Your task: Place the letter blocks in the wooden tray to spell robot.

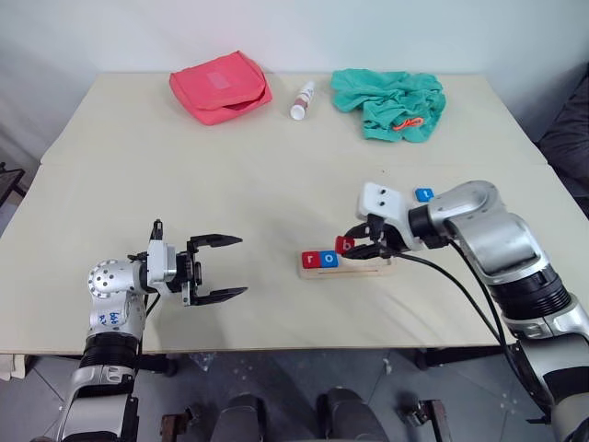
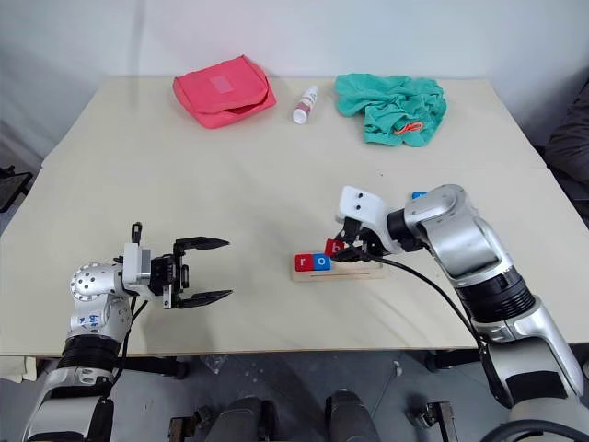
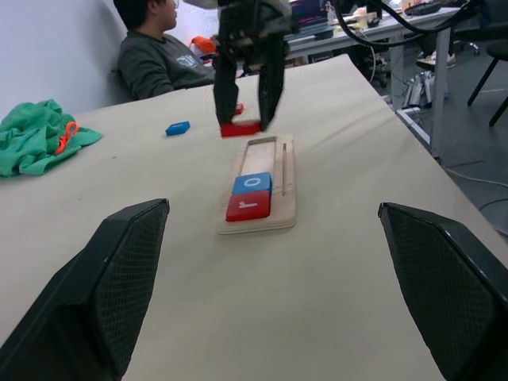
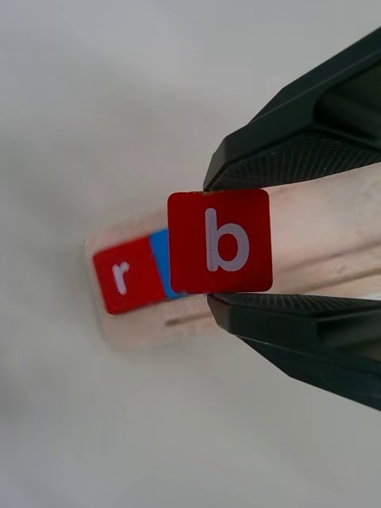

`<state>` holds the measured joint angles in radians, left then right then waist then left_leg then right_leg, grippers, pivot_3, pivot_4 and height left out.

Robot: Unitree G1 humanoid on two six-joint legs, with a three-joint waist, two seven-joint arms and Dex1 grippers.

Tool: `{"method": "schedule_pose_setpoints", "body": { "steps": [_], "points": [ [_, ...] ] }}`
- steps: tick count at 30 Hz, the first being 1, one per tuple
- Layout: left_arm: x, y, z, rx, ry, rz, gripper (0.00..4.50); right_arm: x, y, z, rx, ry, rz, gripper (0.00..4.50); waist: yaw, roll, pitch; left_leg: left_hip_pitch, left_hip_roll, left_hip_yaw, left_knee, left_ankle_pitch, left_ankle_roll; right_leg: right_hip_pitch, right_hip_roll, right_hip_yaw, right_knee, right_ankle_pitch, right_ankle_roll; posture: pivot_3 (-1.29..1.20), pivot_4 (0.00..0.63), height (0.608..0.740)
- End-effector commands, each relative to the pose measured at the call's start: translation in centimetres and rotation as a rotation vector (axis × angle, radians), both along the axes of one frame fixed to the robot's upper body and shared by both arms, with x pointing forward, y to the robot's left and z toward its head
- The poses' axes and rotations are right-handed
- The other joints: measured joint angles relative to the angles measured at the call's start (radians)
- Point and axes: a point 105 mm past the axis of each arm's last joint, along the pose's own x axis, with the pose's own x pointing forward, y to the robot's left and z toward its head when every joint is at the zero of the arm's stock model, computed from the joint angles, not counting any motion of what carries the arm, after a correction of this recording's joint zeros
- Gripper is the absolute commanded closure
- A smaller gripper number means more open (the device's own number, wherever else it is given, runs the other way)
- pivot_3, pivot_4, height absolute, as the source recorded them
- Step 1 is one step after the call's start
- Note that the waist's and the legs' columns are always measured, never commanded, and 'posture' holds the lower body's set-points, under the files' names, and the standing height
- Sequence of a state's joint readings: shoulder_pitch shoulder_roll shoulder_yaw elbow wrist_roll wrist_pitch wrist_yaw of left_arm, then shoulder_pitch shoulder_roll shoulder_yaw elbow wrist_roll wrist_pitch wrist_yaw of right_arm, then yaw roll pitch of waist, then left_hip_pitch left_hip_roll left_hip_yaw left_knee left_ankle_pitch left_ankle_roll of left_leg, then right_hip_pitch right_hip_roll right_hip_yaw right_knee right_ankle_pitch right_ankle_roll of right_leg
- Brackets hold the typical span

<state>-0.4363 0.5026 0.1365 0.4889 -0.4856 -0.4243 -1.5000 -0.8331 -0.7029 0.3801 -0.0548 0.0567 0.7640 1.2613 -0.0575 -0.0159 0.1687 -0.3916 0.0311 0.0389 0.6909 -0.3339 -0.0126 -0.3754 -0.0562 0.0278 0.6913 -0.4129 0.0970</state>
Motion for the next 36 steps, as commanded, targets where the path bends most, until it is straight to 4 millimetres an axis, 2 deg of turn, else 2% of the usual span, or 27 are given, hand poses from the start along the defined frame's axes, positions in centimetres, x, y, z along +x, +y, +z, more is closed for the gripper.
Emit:
{"method": "schedule_pose_setpoints", "body": {
  "steps": [1,11,14,19,28,29,36],
  "points": [
    [-0.2,-0.1,0.5,0.016,-0.036,-0.035,0.0,0.3,0.3,0.8,-0.021,-0.037,0.027,3.04,-0.001,0.0,0.0,0.0,0.0,0.0,0.0,0.0,0.0,0.0,0.0,-0.001,0.0,0.0,0.0,0.0,0.15,0.74],
    [-0.3,-0.2,0.5,0.012,-0.05,-0.03,0.0,1.3,-0.7,-0.6,-0.111,-0.031,0.041,3.04,-0.002,0.0,0.0,0.0,0.0,-0.001,0.0,0.0,0.0,0.0,-0.004,-0.012,0.0,0.0,0.0,0.0,0.15,0.74],
    [-0.4,-0.2,0.5,0.012,-0.05,-0.025,0.0,1.5,-0.7,-0.5,-0.117,-0.031,0.051,3.04,-0.002,0.0,0.0,0.0,0.0,-0.001,0.0,0.0,0.0,0.0,-0.007,-0.021,0.0,0.0,0.0,0.0,0.15,0.74],
    [-0.4,-0.2,0.5,0.01,-0.051,-0.022,0.0,1.7,-0.7,-0.6,-0.133,-0.025,0.07,3.04,-0.002,0.0,0.0,0.0,0.0,-0.002,0.0,0.0,0.0,0.0,-0.007,-0.023,0.0,0.0,0.0,0.0,0.15,0.74],
    [-0.2,-0.3,0.4,0.002,-0.053,-0.011,0.0,0.9,0.1,0.1,-0.094,-0.011,0.112,0.19,-0.001,0.0,0.0,0.0,0.0,-0.002,0.0,0.0,0.0,0.001,-0.007,-0.023,0.0,0.0,0.0,0.0,0.15,0.74],
    [-0.2,-0.3,0.5,0.001,-0.053,-0.011,0.0,0.8,-0.1,0.1,-0.094,-0.011,0.111,0.04,-0.001,0.0,0.0,0.0,0.0,-0.002,0.0,0.0,0.0,0.001,-0.007,-0.023,0.0,0.0,0.0,0.0,0.15,0.74],
    [0.0,-0.4,0.5,-0.005,-0.056,-0.006,0.0,-0.1,-1.8,0.3,-0.082,-0.009,0.065,0.04,0.002,0.0,0.0,-0.001,0.0,-0.002,0.0,0.0,0.0,0.001,-0.008,-0.024,-0.001,0.0,0.0,0.0,0.15,0.74]
  ]
}}
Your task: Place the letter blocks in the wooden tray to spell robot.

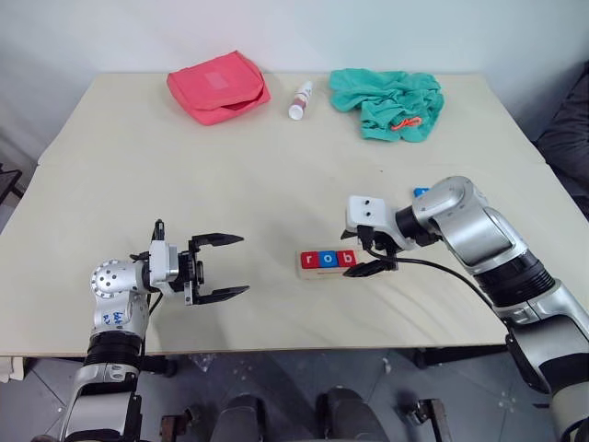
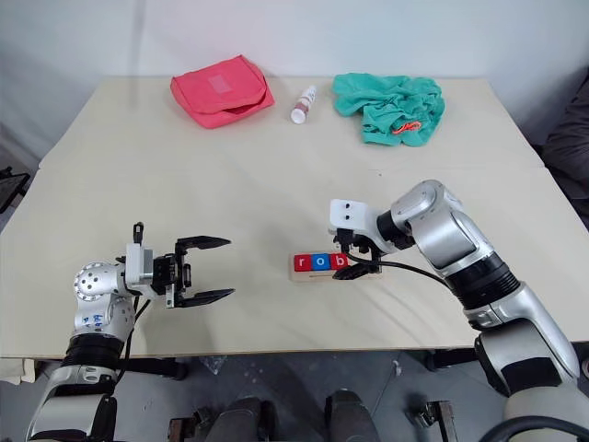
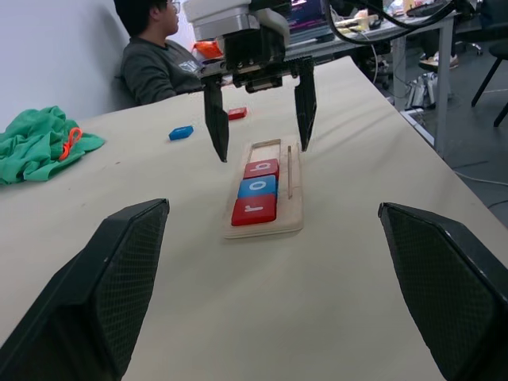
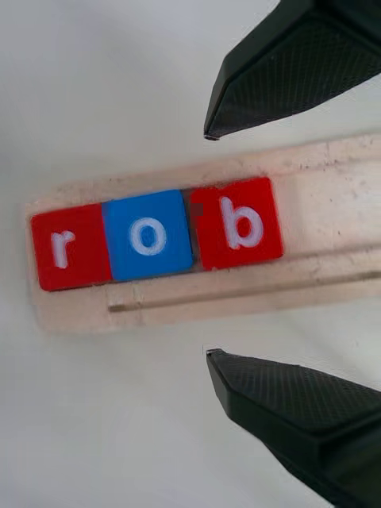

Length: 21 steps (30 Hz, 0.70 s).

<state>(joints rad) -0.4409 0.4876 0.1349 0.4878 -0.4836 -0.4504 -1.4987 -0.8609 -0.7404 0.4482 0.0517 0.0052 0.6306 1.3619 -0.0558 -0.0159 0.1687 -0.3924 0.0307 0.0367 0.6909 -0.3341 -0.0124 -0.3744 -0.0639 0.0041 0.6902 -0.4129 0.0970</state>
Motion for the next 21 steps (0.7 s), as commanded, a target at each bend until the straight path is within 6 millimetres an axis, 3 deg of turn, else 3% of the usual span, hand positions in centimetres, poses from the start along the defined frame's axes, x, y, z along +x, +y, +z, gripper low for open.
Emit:
{"method": "schedule_pose_setpoints", "body": {
  "steps": [1,9,11,17,21],
  "points": [
    [0.0,0.0,0.4,0.0,-0.029,0.001,0.0,-0.4,-0.8,1.6,0.041,-0.047,-0.02,0.04,0.001,0.0,0.0,0.0,0.0,0.0,0.0,0.0,0.0,0.0,0.0,0.0,0.0,0.0,0.0,0.0,0.15,0.74],
    [0.1,-0.3,0.2,-0.012,-0.021,-0.003,0.0,-0.4,-8.6,3.1,0.309,-0.217,-0.47,0.04,0.014,0.0,0.0,-0.002,-0.001,-0.001,0.0,-0.001,0.001,0.003,0.0,-0.001,-0.001,0.0,0.0,0.0,0.15,0.74],
    [0.3,-0.6,0.1,-0.015,-0.017,-0.008,0.0,-1.0,-11.4,2.9,0.376,-0.27,-0.622,0.04,0.02,0.0,0.0,-0.002,-0.001,-0.001,0.0,-0.001,0.001,0.003,0.0,-0.002,-0.001,0.0,0.0,0.0,0.15,0.74],
    [0.7,-1.2,0.3,-0.026,-0.014,-0.025,0.0,-2.7,-16.8,2.4,0.45,-0.407,-0.875,0.04,0.028,0.0,0.0,-0.001,-0.001,0.0,0.0,0.0,0.001,0.004,0.001,0.0,-0.002,0.0,0.0,0.0,0.15,0.74],
    [1.0,-1.5,0.5,-0.023,-0.008,-0.05,0.0,-5.3,-20.8,1.9,0.511,-0.503,-1.062,0.04,0.029,0.0,0.0,-0.001,-0.001,0.001,-0.001,0.0,0.001,0.005,0.002,0.0,-0.002,0.0,0.0,0.0,0.15,0.74]
  ]
}}
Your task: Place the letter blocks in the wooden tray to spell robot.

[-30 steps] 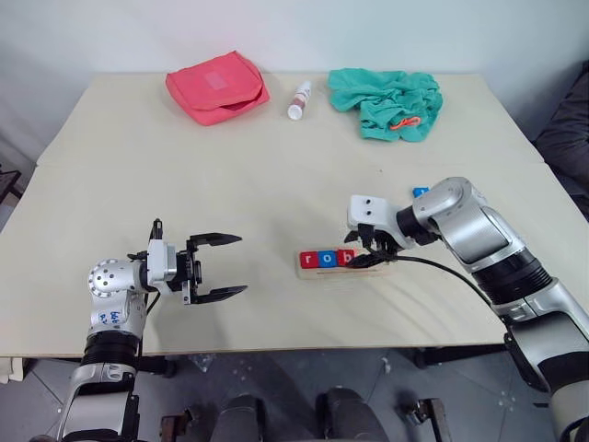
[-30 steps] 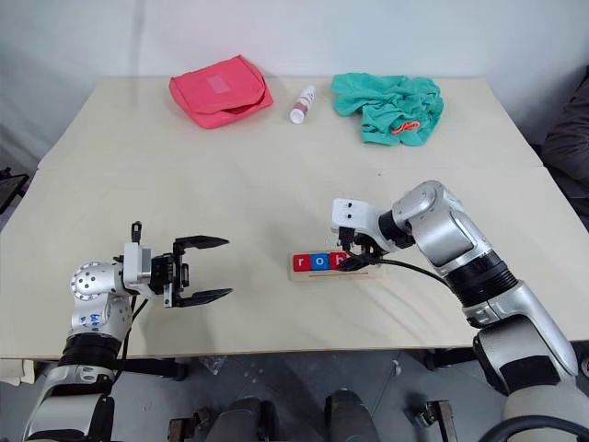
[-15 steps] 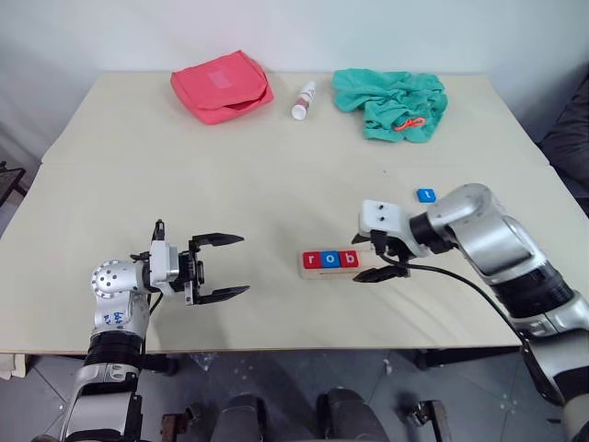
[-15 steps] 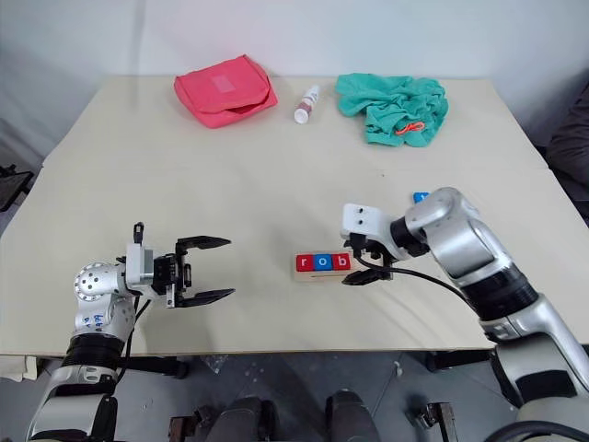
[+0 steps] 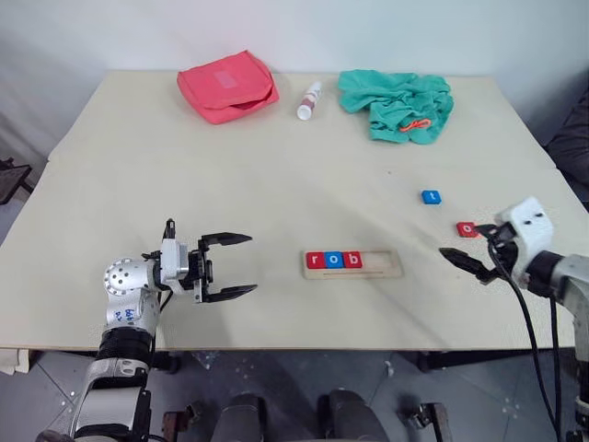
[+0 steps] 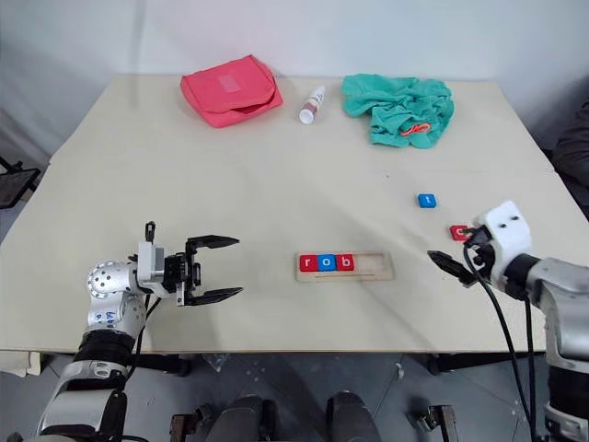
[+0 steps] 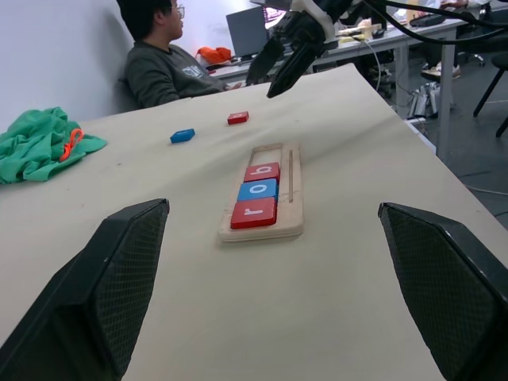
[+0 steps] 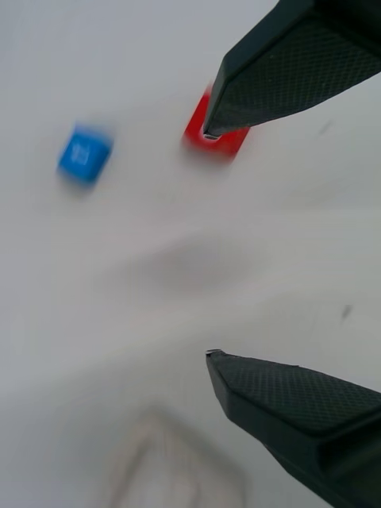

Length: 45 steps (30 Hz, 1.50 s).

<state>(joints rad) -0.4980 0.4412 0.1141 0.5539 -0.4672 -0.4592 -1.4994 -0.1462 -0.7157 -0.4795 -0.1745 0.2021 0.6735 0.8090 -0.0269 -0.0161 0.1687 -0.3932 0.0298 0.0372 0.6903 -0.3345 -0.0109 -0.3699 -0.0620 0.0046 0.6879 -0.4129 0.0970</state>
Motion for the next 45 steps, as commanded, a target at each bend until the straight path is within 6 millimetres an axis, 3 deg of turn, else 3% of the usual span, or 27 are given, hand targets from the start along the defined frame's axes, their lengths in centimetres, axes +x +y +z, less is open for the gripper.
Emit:
{"method": "schedule_pose_setpoints", "body": {
  "steps": [1,8,11,18,45],
  "points": [
    [0.2,-0.1,0.6,0.005,-0.023,-0.026,0.0,-2.0,-2.5,1.7,0.019,-0.124,-0.112,0.04,0.001,0.0,0.0,0.0,0.0,0.0,0.0,0.0,0.0,0.0,0.0,0.0,0.0,0.0,0.0,0.0,0.15,0.74],
    [0.5,-0.2,0.8,0.009,-0.025,-0.038,0.0,-4.1,-5.0,1.2,0.055,-0.151,-0.142,0.04,-0.003,0.0,0.0,0.007,0.0,0.001,-0.004,0.0,0.001,0.01,0.001,0.001,-0.01,0.0,0.0,0.0,0.15,0.74],
    [0.6,-0.3,0.9,0.01,-0.027,-0.043,0.0,-4.3,-4.9,1.7,0.096,-0.188,-0.09,0.04,-0.001,0.0,0.0,0.008,0.0,0.001,-0.005,0.001,0.001,0.011,0.001,0.001,-0.012,0.0,0.0,0.0,0.15,0.74],
    [0.6,-0.6,0.9,0.008,-0.032,-0.05,0.0,-3.9,-4.3,0.6,0.077,-0.133,0.025,0.04,0.0,0.0,0.0,0.008,-0.001,0.001,-0.005,0.001,0.001,0.012,0.001,0.001,-0.013,0.0,0.0,0.0,0.15,0.74],
    [0.4,-0.2,1.0,0.008,-0.041,-0.04,0.0,-2.7,-3.7,0.6,0.093,-0.12,0.038,0.04,0.0,0.0,0.0,0.007,0.0,0.0,-0.005,0.001,0.001,0.012,0.001,0.0,-0.013,0.0,0.0,0.0,0.15,0.74]
  ]
}}
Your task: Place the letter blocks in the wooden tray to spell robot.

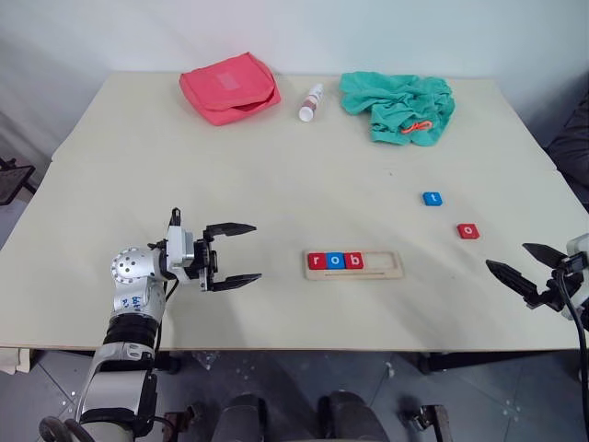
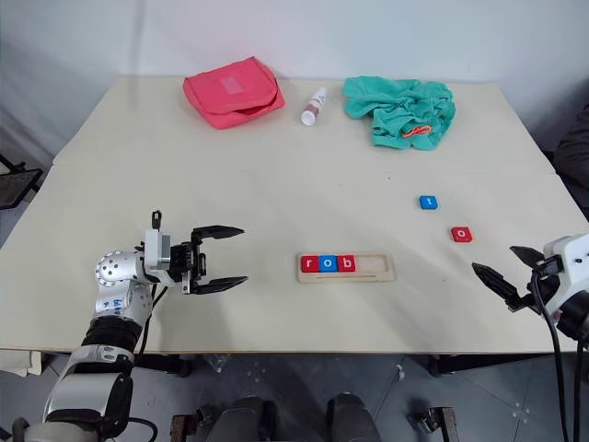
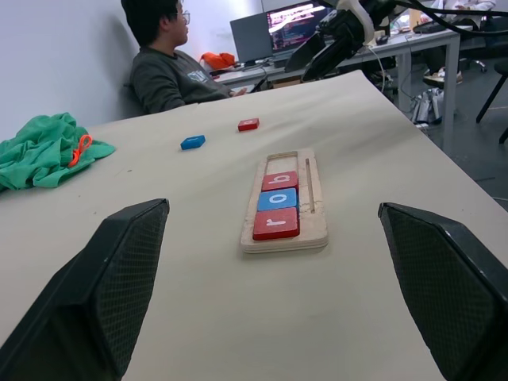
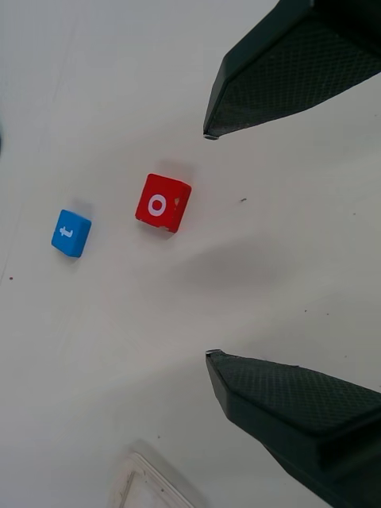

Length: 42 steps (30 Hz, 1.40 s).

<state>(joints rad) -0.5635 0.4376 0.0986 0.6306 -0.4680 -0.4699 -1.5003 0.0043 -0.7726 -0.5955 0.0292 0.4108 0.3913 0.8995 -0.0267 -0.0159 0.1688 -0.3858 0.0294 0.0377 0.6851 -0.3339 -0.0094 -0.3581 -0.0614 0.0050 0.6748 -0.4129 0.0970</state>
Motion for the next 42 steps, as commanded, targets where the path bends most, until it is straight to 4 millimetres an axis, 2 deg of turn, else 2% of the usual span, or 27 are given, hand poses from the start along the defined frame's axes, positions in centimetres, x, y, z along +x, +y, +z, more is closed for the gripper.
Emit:
{"method": "schedule_pose_setpoints", "body": {
  "steps": [1,5,12,18,28,32,36,42],
  "points": [
    [-0.6,0.1,0.5,0.015,-0.045,-0.035,0.0,0.1,0.0,1.4,-0.02,-0.041,0.005,0.04,0.0,0.0,0.0,0.0,0.0,0.0,0.0,0.0,0.0,0.0,0.0,0.0,0.0,0.0,0.0,0.0,0.15,0.74],
    [-0.6,0.2,0.5,0.018,-0.044,-0.034,0.0,0.9,-0.3,1.2,-0.011,-0.021,-0.039,0.04,-0.002,0.0,0.0,0.0,0.0,0.0,0.0,0.0,0.0,0.0,0.0,0.0,0.0,0.0,0.0,0.0,0.15,0.74],
    [-0.4,-0.2,0.6,0.011,-0.044,-0.039,0.0,6.4,-0.8,0.2,0.061,-0.017,-0.203,0.04,-0.005,0.0,0.0,0.0,0.0,0.0,0.0,0.001,0.0,-0.001,0.0,0.0,0.001,0.0,0.0,0.0,0.15,0.74],
    [-0.6,-0.1,0.7,0.01,-0.051,-0.033,0.0,9.0,-1.2,-1.2,0.116,0.017,-0.282,0.04,-0.002,0.001,0.0,-0.002,0.0,-0.001,-0.001,0.0,0.001,-0.002,-0.002,-0.002,0.001,0.0,0.0,0.0,0.15,0.74],
    [-1.0,0.2,0.4,0.01,-0.051,-0.01,0.0,10.2,-0.7,-4.1,0.108,0.107,-0.296,0.04,-0.007,0.001,0.0,-0.002,0.0,0.0,0.0,0.0,0.001,-0.002,-0.001,-0.001,0.001,0.0,0.0,0.0,0.15,0.74],
    [-1.0,0.2,0.4,0.009,-0.052,-0.007,0.0,10.5,-0.2,-4.2,0.113,0.109,-0.275,0.04,-0.01,0.001,0.0,-0.001,0.0,0.0,0.0,0.001,0.001,-0.001,-0.001,-0.002,0.001,0.0,0.0,0.0,0.15,0.74],
    [-1.0,0.1,0.4,0.007,-0.054,-0.006,0.0,10.4,-0.2,-4.4,0.088,0.116,-0.293,0.96,-0.011,0.001,0.0,-0.001,0.0,0.0,0.0,0.001,0.001,-0.001,-0.001,-0.002,0.001,0.0,0.0,0.0,0.15,0.74],
    [-1.1,0.1,0.2,0.009,-0.052,-0.013,0.0,9.9,0.6,-4.2,0.083,0.092,-0.284,2.97,-0.009,0.001,0.0,-0.001,0.0,-0.001,0.0,0.001,0.001,-0.001,-0.001,-0.002,0.001,0.0,0.0,0.0,0.15,0.74]
  ]
}}
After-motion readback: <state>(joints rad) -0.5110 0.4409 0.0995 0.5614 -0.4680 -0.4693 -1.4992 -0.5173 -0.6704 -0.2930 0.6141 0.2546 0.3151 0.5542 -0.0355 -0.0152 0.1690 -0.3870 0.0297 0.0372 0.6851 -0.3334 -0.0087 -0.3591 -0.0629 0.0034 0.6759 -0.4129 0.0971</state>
